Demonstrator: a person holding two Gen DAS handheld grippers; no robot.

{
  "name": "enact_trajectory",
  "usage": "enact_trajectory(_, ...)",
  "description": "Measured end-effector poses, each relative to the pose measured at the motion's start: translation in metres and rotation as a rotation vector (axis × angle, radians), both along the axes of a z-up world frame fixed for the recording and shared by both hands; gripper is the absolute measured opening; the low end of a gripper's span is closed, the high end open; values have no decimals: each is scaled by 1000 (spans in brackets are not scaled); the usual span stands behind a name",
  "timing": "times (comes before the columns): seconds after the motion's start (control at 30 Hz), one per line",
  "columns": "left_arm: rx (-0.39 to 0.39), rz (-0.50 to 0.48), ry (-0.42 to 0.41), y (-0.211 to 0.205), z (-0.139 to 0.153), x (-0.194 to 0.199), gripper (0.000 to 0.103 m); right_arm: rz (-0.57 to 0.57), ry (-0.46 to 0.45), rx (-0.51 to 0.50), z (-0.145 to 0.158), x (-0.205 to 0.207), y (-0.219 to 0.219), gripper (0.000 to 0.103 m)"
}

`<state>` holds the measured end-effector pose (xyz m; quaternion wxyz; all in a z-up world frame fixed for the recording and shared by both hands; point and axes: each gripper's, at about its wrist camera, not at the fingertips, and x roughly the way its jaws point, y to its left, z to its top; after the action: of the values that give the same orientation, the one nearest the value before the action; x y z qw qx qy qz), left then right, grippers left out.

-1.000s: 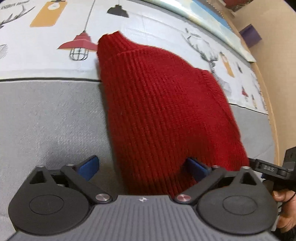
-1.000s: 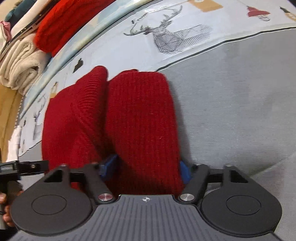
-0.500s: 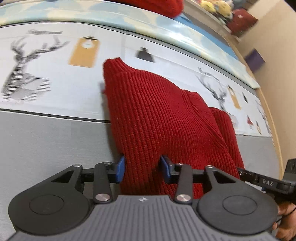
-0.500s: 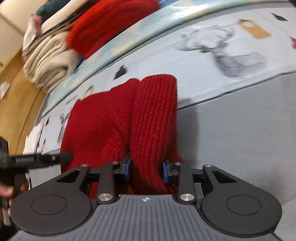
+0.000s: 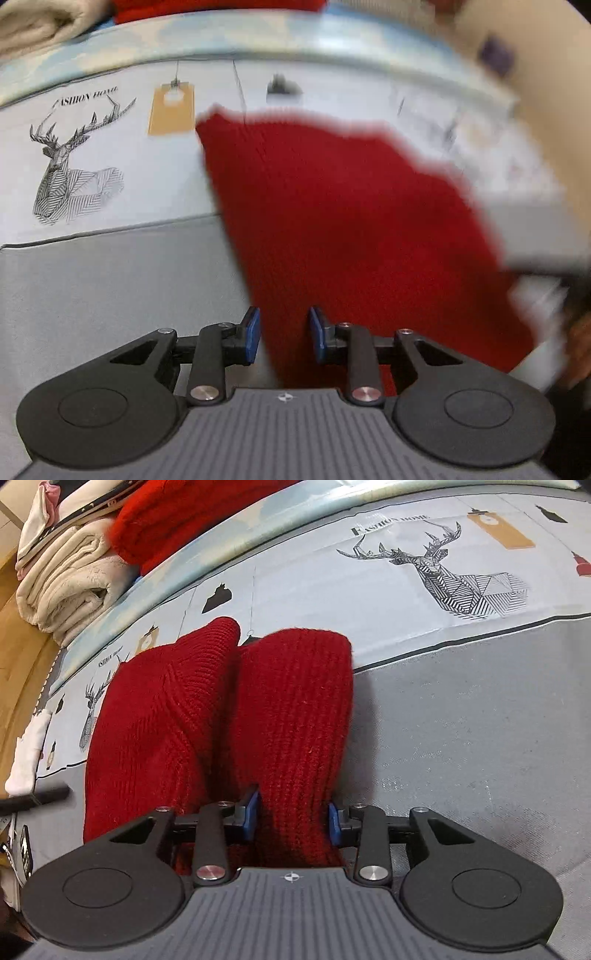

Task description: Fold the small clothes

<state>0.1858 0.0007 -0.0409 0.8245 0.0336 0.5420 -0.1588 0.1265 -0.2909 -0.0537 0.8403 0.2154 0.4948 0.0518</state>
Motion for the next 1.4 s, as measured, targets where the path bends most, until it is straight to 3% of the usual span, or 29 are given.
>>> enact_trajectory(0.1, 40, -3, -73, -4, 14, -6, 39, -19, 0, -44, 6, -7, 2, 52)
enact_trajectory(0.17, 50, 10, -152, -3, 32, -16, 50, -44, -28, -83, 19, -15, 0, 58)
enact_trajectory(0.23, 52, 5, -227, -3, 52, -29, 82, -47, -106, -93, 40, -27, -3, 59)
enact_trajectory(0.3, 52, 9, -326, 1, 75, -48, 90, -2, -207, -136, 66, -39, 1, 61)
enact_trajectory(0.4, 57, 31, -417, 0, 101, -77, 101, 75, -374, -244, 105, -69, 13, 75)
enact_trajectory(0.5, 23, 75, -508, 2, 117, -113, 102, 133, -471, -286, 128, -102, 20, 90)
enact_trajectory(0.6, -7, 143, -543, -1, 117, -148, 102, 146, -518, -318, 132, -130, 27, 97)
enact_trajectory(0.7, 15, 165, -578, -12, 102, -182, 102, 131, -523, -338, 118, -152, 36, 98)
enact_trajectory(0.77, 38, 137, -558, -23, 79, -201, 102, 118, -460, -326, 103, -161, 39, 98)
enact_trajectory(0.83, 62, 95, -431, -33, 58, -203, 102, 118, -425, -302, 100, -165, 45, 98)
enact_trajectory(0.87, 51, 88, -408, -36, 54, -202, 102, 122, -436, -300, 100, -167, 47, 98)
enact_trajectory(0.9, 42, 85, -422, -37, 55, -202, 102, 139, -440, -315, 99, -167, 50, 98)
enact_trajectory(1.03, 128, 101, -474, -39, 50, -189, 102, 156, -415, -364, 92, -164, 57, 98)
enact_trajectory(1.17, 76, 178, -422, -31, 50, -178, 102, 119, -401, -336, 93, -165, 52, 98)
enact_trajectory(1.4, 62, 188, -433, -30, 53, -177, 102, 104, -387, -341, 88, -164, 50, 98)
